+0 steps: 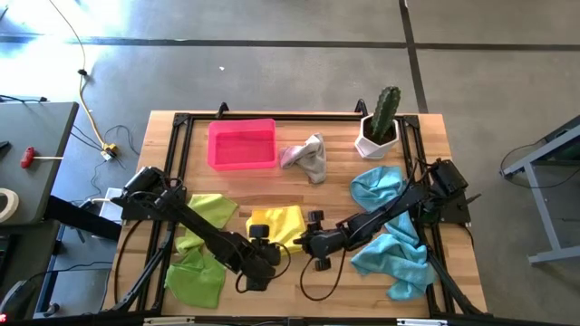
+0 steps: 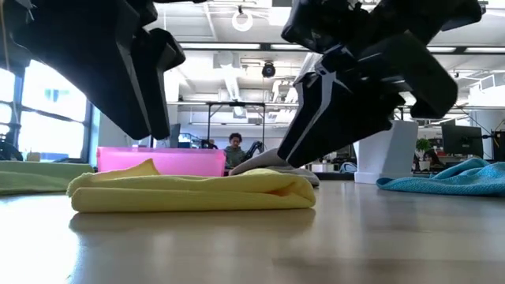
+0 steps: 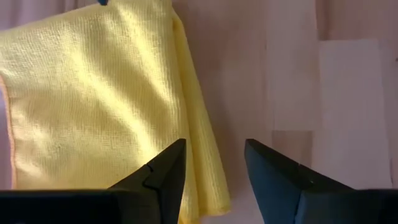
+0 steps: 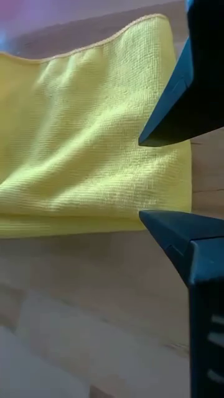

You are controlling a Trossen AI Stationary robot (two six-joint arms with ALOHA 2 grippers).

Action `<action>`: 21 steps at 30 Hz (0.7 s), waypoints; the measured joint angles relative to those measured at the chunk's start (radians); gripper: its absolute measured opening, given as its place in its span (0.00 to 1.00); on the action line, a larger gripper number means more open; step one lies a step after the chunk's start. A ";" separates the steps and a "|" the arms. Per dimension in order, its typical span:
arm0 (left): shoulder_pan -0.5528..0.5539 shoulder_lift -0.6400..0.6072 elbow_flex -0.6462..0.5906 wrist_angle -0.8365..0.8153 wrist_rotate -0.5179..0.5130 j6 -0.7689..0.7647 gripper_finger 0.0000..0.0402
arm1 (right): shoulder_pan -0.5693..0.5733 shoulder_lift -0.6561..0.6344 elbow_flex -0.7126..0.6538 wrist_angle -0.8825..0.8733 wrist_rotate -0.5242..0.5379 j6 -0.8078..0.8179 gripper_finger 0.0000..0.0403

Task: Fold microfiber towels
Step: Fold the yellow towel on the table, then put the yellow towel into the bin

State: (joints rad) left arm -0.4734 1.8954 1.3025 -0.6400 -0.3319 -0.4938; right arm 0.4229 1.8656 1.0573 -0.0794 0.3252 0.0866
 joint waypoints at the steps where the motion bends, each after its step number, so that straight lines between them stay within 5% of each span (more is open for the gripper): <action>1: 0.000 0.000 0.000 0.004 -0.001 0.000 0.39 | -0.001 0.000 0.000 0.002 -0.001 0.007 0.43; 11: 0.010 0.078 0.000 0.096 0.023 -0.027 0.54 | -0.001 0.000 0.000 -0.006 -0.039 0.017 0.43; 21: 0.029 0.115 0.024 0.103 -0.131 0.027 0.61 | -0.002 0.000 0.000 -0.018 -0.048 0.010 0.43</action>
State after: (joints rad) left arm -0.4445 2.0106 1.3267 -0.5366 -0.4625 -0.4666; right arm 0.4213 1.8656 1.0569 -0.0979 0.2771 0.0967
